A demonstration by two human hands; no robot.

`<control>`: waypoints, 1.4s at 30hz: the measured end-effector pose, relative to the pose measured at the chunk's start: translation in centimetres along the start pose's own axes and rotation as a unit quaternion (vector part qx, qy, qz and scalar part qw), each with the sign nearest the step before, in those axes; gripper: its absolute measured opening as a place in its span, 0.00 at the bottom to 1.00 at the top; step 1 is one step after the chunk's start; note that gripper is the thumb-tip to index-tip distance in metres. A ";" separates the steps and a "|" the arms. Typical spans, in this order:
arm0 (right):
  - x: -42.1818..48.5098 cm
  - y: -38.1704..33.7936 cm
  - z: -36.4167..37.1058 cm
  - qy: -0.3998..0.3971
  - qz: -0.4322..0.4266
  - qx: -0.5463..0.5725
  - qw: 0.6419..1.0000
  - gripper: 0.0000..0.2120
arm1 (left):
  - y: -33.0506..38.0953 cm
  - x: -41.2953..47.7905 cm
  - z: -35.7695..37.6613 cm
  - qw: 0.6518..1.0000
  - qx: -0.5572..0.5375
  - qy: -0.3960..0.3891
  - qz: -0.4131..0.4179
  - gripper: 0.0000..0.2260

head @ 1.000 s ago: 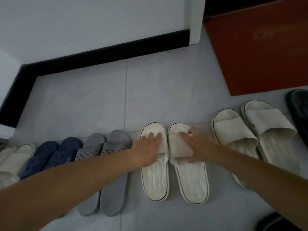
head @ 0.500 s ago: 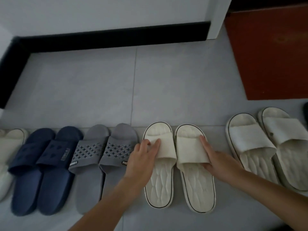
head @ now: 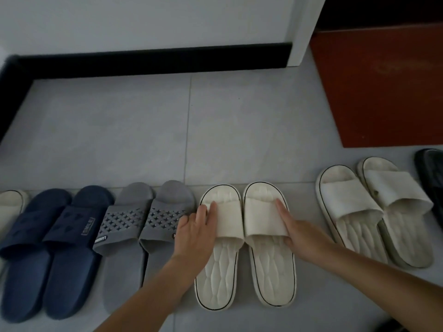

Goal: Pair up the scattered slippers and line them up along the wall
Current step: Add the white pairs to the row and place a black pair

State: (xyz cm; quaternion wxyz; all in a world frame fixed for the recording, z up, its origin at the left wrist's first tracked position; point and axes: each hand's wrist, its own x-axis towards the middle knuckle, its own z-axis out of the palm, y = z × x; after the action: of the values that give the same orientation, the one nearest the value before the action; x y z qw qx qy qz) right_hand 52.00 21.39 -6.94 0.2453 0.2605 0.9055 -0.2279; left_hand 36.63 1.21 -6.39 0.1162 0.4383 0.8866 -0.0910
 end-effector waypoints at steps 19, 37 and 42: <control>0.1 0.9 0.0 0.018 -0.043 0.050 0.998 0.46 | -8.1 0.8 -1.1 0.988 -0.074 -0.060 -0.122 0.42; 0.2 1.1 0.0 -0.001 -0.008 0.060 0.998 0.46 | -9.0 0.2 0.1 0.982 -0.074 -0.065 -0.161 0.39; 0.5 1.5 0.4 0.009 0.003 0.061 0.998 0.47 | -8.9 -0.1 0.2 0.981 -0.082 -0.064 -0.162 0.39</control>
State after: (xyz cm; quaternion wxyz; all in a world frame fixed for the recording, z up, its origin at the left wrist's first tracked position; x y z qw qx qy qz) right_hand 52.64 22.49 -7.97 0.2215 0.2795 0.8913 -0.2800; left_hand 29.66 -4.23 -5.98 0.1918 0.2710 0.9411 -0.0635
